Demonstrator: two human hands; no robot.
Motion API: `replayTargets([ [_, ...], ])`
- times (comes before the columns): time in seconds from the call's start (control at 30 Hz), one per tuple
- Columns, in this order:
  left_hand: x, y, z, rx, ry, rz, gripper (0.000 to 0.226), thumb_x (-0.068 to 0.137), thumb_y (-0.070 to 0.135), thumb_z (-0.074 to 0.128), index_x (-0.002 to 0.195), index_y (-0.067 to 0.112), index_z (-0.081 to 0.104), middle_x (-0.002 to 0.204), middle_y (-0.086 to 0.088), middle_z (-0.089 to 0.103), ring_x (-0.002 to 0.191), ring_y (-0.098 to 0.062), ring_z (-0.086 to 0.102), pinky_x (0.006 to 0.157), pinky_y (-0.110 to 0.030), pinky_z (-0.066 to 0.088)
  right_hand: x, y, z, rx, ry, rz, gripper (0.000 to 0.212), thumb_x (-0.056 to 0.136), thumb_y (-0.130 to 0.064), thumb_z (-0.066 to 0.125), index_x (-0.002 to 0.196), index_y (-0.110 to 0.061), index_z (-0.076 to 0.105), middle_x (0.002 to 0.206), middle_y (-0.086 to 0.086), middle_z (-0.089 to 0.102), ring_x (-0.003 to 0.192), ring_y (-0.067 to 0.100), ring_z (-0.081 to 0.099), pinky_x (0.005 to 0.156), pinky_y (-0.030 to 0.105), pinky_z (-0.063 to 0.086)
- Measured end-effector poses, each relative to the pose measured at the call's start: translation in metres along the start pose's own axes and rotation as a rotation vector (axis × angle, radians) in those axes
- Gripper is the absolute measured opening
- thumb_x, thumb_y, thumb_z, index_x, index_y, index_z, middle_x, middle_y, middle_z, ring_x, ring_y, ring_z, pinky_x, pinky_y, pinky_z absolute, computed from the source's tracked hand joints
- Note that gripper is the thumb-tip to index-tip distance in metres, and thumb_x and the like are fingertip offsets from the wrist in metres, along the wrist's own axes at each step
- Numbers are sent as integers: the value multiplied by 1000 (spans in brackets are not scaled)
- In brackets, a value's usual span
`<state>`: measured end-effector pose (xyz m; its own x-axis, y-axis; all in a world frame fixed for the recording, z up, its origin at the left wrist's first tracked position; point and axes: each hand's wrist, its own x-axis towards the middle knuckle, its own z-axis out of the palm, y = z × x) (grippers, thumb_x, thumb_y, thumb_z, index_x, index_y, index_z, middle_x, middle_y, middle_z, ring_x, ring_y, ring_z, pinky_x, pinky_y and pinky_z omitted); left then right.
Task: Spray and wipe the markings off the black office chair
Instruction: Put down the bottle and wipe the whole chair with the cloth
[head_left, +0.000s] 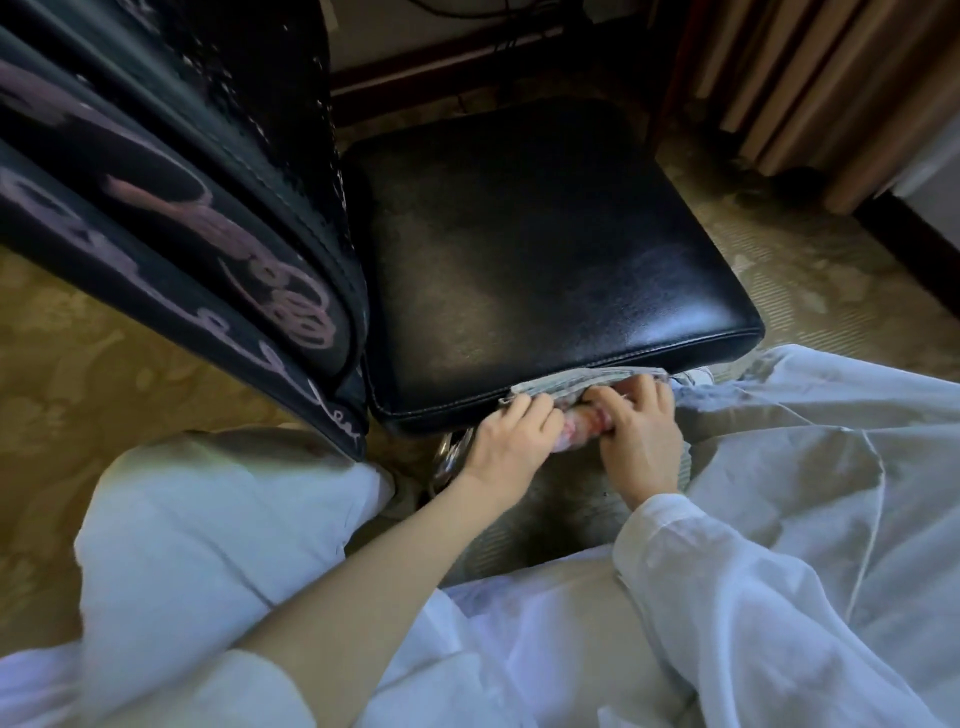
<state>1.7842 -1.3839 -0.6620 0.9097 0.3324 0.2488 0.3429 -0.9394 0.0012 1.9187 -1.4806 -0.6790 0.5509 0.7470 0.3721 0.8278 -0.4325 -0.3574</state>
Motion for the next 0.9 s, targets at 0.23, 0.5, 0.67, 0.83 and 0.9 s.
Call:
replayTargets([
  [0.23,-27,-11,-3,-150,-38,-127,26,68,11,69,93,13,62,88,-4,56,82,-22,59,50,-29,50,-5,-22,9,-29,-6,-154,34,78,-16,42,99,-13,69,98,13,58,95,31,45,61,37,49],
  [0.5,-114,-78,-16,15,-319,-359,54,30,5,89,77,13,62,82,-8,58,74,-26,63,37,-27,45,-47,-127,57,-4,-316,-188,37,62,-15,81,96,-21,68,98,7,58,90,27,57,47,28,45],
  [0.67,-103,-72,-17,13,-274,-353,46,41,5,88,78,12,62,84,-8,55,75,-27,61,40,-29,47,-38,-109,46,-5,-317,-183,36,66,-15,75,100,-24,68,99,5,57,89,26,54,48,24,32],
  [0.83,-54,-26,-3,-60,-161,-222,44,47,7,87,85,12,64,85,-5,56,75,-22,59,43,-27,50,-19,-47,19,-18,-232,-69,32,71,-10,74,100,-22,69,101,9,59,94,32,54,49,30,50],
  [0.9,-28,-7,2,-120,-141,-215,40,54,6,85,88,11,64,89,-5,57,79,-23,59,47,-30,53,-9,-28,5,-16,-191,25,31,74,-6,75,101,-21,70,106,10,60,101,35,53,61,39,57],
])
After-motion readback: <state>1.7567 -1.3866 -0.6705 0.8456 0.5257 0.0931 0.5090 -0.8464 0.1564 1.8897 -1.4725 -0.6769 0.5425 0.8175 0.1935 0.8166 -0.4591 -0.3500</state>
